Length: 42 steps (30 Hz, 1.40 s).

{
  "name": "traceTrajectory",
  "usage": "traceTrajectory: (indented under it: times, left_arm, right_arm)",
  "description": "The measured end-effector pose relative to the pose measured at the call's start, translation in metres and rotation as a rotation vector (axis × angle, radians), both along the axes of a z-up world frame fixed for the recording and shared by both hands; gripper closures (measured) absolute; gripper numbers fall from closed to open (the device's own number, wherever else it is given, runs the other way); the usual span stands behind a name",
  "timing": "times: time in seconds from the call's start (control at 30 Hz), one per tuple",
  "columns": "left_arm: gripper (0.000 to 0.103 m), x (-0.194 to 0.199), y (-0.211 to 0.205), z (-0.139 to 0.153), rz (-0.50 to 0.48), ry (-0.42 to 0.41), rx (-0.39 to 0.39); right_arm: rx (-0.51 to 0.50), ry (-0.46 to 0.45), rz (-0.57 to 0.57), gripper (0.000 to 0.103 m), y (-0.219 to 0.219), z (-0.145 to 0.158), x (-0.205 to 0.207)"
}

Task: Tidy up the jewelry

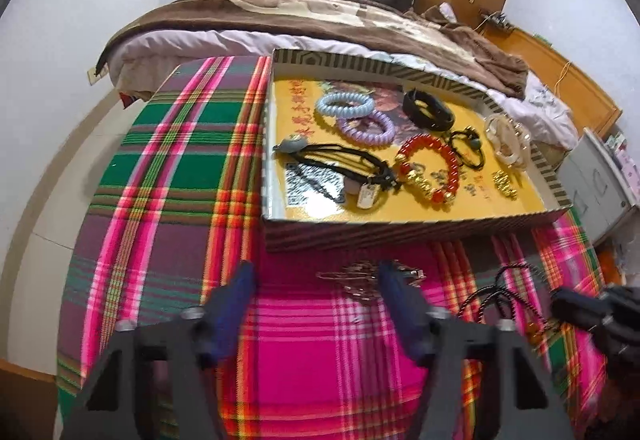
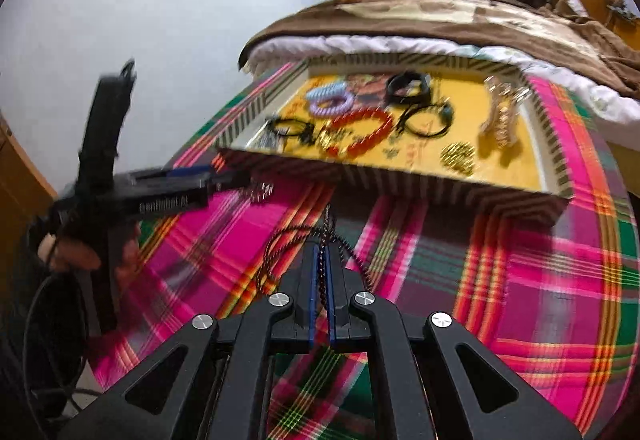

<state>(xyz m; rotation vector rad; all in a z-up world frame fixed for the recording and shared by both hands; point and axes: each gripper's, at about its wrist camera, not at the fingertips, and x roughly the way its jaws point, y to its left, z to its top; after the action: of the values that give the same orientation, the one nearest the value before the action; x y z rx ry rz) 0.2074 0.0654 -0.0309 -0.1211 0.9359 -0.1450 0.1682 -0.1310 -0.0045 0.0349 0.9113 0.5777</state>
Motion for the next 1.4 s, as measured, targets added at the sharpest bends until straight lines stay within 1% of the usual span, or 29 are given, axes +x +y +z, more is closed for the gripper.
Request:
traceTrajectory:
  times: [0.03,0.07,0.1,0.13,0.17,0.2,0.27,0.33,0.43,0.5,0.57,0.63,0.67,0.7,0.83,0.87,0.9,0.97,1.0,1.03,1.07,1.1,1.13,1.2,1.23,1.33,1.4]
  left_arm:
    - [0.068,0.000,0.001,0.000,0.000,0.000,-0.017]
    - [0.080,0.001,0.002,0.000,-0.014,0.005,-0.054]
    - [0.081,0.001,0.001,0.000,-0.016,0.006,-0.065]
    - [0.082,0.000,0.000,0.000,-0.015,0.003,-0.059]
    - [0.084,0.000,-0.001,0.001,-0.017,-0.001,-0.050]
    - [0.088,-0.001,-0.001,0.001,-0.014,-0.003,-0.041]
    - [0.088,-0.002,0.002,0.000,-0.010,0.001,-0.052]
    - [0.098,-0.004,0.003,0.000,-0.017,-0.001,-0.071]
    - [0.099,-0.006,0.002,0.000,-0.019,-0.005,-0.064]
    - [0.099,-0.007,0.003,0.000,-0.018,-0.002,-0.071]
    - [0.099,-0.006,0.004,-0.001,-0.016,-0.004,-0.082]
    - [0.099,-0.005,0.006,-0.001,-0.013,-0.002,-0.099]
    - [0.095,-0.004,0.008,-0.002,-0.010,-0.004,-0.107]
    - [0.087,-0.004,0.009,-0.003,-0.003,-0.005,-0.107]
    - [0.084,-0.002,0.006,-0.002,-0.008,-0.003,-0.080]
    - [0.084,-0.001,0.006,-0.002,-0.007,-0.004,-0.077]
    - [0.083,-0.001,0.005,-0.002,-0.006,-0.003,-0.077]
    - [0.083,-0.001,0.005,-0.002,-0.007,-0.005,-0.078]
    - [0.084,-0.001,0.004,-0.002,-0.010,-0.006,-0.072]
    - [0.087,-0.002,0.003,-0.001,-0.018,-0.007,-0.067]
    - [0.089,-0.003,0.001,-0.001,-0.026,-0.008,-0.064]
    - [0.102,-0.003,0.001,-0.001,-0.027,-0.010,-0.060]
    - [0.103,-0.005,-0.001,0.000,-0.044,-0.009,-0.073]
    - [0.103,-0.008,-0.002,-0.001,-0.045,-0.007,-0.056]
    - [0.103,-0.010,-0.002,-0.001,-0.048,-0.008,-0.062]
    - [0.103,-0.018,0.006,0.003,-0.043,-0.012,-0.115]
    - [0.103,-0.024,0.010,0.011,-0.037,-0.033,-0.124]
  right_arm:
    - [-0.013,0.000,0.001,0.092,0.002,-0.003,0.001]
    - [-0.037,-0.003,-0.003,0.085,0.006,-0.006,0.002]
    - [-0.051,-0.002,-0.001,0.082,0.008,-0.009,0.003]
    - [-0.058,0.002,0.003,0.076,0.010,-0.011,0.003]
    - [-0.054,0.010,0.009,0.069,0.013,-0.013,0.003]
    - [-0.046,0.019,0.017,0.068,0.015,-0.014,0.004]
    - [-0.033,0.031,0.055,0.068,0.023,-0.017,0.001]
    - [-0.056,0.012,0.099,0.068,0.034,-0.020,-0.006]
    - [-0.091,-0.013,0.147,0.066,0.045,-0.020,-0.014]
    - [-0.098,-0.013,0.178,0.063,0.049,-0.021,-0.016]
    - [-0.119,-0.022,0.202,0.057,0.054,-0.021,-0.018]
    - [-0.145,-0.039,0.222,0.055,0.058,-0.021,-0.020]
    - [-0.161,-0.053,0.229,0.054,0.061,-0.022,-0.023]
    - [-0.170,-0.063,0.233,0.054,0.062,-0.022,-0.024]
    - [-0.247,-0.106,0.229,0.054,0.072,-0.023,-0.027]
    - [-0.269,-0.119,0.221,0.054,0.074,-0.024,-0.027]
    - [-0.265,-0.117,0.215,0.056,0.073,-0.024,-0.027]
    - [-0.277,-0.129,0.163,0.089,0.069,-0.023,-0.025]
    - [-0.272,-0.121,0.142,0.094,0.064,-0.023,-0.021]
    - [-0.244,-0.100,0.125,0.098,0.059,-0.022,-0.017]
    - [-0.207,-0.077,0.110,0.099,0.053,-0.021,-0.014]
    - [-0.198,-0.071,0.102,0.099,0.050,-0.020,-0.014]
    - [-0.205,-0.081,0.093,0.100,0.049,-0.020,-0.015]
    - [-0.193,-0.085,0.083,0.100,0.045,-0.018,-0.017]
    - [-0.177,-0.086,0.076,0.100,0.042,-0.016,-0.018]
    - [-0.129,-0.111,0.053,0.100,0.034,-0.002,-0.022]
    - [-0.098,-0.128,0.046,0.100,0.029,0.009,-0.024]
